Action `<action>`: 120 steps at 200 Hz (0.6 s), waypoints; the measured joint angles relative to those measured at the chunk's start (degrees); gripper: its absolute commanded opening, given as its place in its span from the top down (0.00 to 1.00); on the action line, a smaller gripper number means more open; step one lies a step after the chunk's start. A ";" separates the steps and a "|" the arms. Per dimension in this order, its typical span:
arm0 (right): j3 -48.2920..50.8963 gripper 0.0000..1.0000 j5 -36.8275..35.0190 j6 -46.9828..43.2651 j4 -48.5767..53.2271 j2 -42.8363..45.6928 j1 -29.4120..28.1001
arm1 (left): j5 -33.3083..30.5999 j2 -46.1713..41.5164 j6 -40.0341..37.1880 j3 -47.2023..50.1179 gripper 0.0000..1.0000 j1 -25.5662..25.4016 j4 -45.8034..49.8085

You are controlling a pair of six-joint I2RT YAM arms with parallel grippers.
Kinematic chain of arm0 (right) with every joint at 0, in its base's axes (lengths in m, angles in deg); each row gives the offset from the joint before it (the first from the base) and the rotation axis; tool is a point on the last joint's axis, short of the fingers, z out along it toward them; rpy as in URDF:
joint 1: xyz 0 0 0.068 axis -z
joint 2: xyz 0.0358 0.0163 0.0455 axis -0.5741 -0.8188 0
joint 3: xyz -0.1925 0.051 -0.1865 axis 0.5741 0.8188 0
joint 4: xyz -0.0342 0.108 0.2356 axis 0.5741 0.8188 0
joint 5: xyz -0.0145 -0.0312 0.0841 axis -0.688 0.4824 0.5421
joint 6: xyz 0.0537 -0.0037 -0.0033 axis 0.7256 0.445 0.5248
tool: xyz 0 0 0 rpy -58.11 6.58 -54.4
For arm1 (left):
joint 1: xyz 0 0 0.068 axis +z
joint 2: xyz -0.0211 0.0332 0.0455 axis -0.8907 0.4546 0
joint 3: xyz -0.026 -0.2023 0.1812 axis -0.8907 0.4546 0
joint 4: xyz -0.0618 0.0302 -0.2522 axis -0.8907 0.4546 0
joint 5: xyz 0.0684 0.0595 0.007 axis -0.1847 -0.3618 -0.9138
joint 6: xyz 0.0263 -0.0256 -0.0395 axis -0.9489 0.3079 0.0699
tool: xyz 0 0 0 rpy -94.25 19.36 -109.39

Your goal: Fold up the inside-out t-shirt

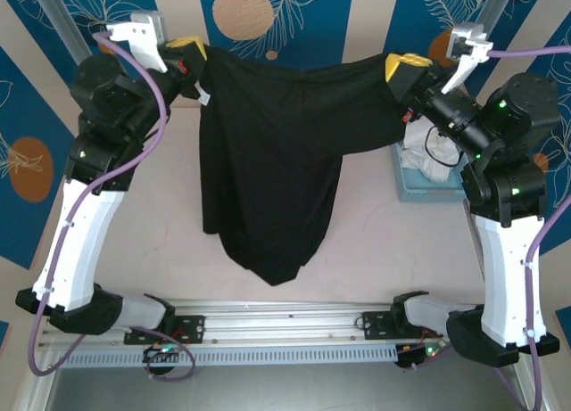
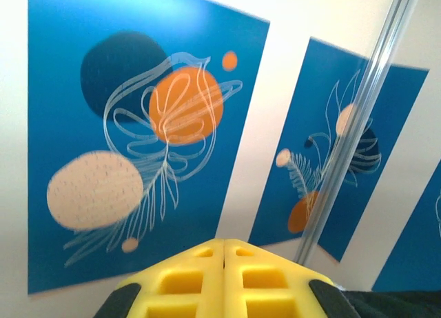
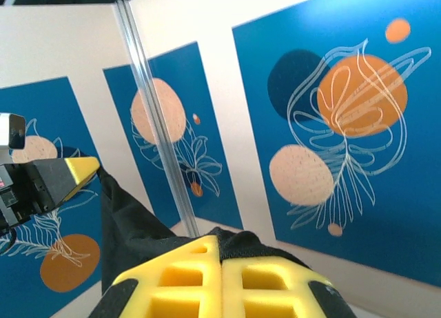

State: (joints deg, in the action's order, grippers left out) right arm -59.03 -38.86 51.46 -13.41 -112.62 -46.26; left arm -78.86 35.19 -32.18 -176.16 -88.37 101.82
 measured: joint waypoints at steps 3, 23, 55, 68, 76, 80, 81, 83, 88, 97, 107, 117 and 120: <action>-0.63 1.00 0.09 0.07 -0.09 -0.09 0.00 | -0.09 0.31 -0.26 -1.09 1.00 0.00 0.22; -4.46 1.00 2.03 0.85 -1.20 -1.11 0.00 | -0.50 2.49 -1.92 -9.62 1.00 0.00 1.53; -8.57 1.00 4.48 2.40 -2.29 -3.61 -0.04 | -4.00 6.21 -4.87 -21.09 1.00 0.00 2.38; -8.76 1.00 3.85 2.29 -1.70 -4.70 -0.04 | -6.08 8.15 -6.10 -22.99 1.00 0.00 2.43; -8.76 1.00 2.82 2.03 -1.09 -5.64 0.02 | -7.28 9.46 -6.64 -24.09 1.00 0.17 2.49; -8.76 1.00 2.14 1.77 -0.70 -6.32 0.11 | -7.80 10.60 -6.86 -24.98 1.00 0.33 2.69; -8.76 1.00 2.05 1.77 -0.61 -6.43 0.11 | -7.96 10.93 -6.93 -25.29 1.00 0.37 2.73; -8.74 1.00 1.62 1.66 -0.37 -6.71 0.17 | -8.15 11.32 -7.04 -25.59 1.00 0.44 2.73; -8.68 1.00 0.61 1.31 0.04 -7.58 0.35 | -8.70 13.22 -7.21 -27.08 1.00 0.74 2.82; -8.24 1.00 -1.66 0.74 0.50 -9.55 0.85 | -9.29 17.20 -7.32 -29.81 1.00 1.25 3.08; -7.82 1.00 -3.85 0.24 0.98 -12.13 1.57 | -9.84 21.66 -7.43 -32.59 1.00 1.51 3.37; -7.82 1.00 -5.73 0.04 1.53 -15.96 2.58 | -10.34 26.62 -7.41 -34.67 1.00 1.68 3.85; -7.93 1.00 -6.12 0.02 1.70 -17.40 2.89 | -10.36 28.06 -7.41 -34.86 1.00 1.75 4.11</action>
State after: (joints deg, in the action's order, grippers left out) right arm -66.97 -44.98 51.49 -11.71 -130.02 -43.38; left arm -89.22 63.26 -39.59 -211.02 -86.62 105.93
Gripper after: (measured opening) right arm 0.061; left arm 0.046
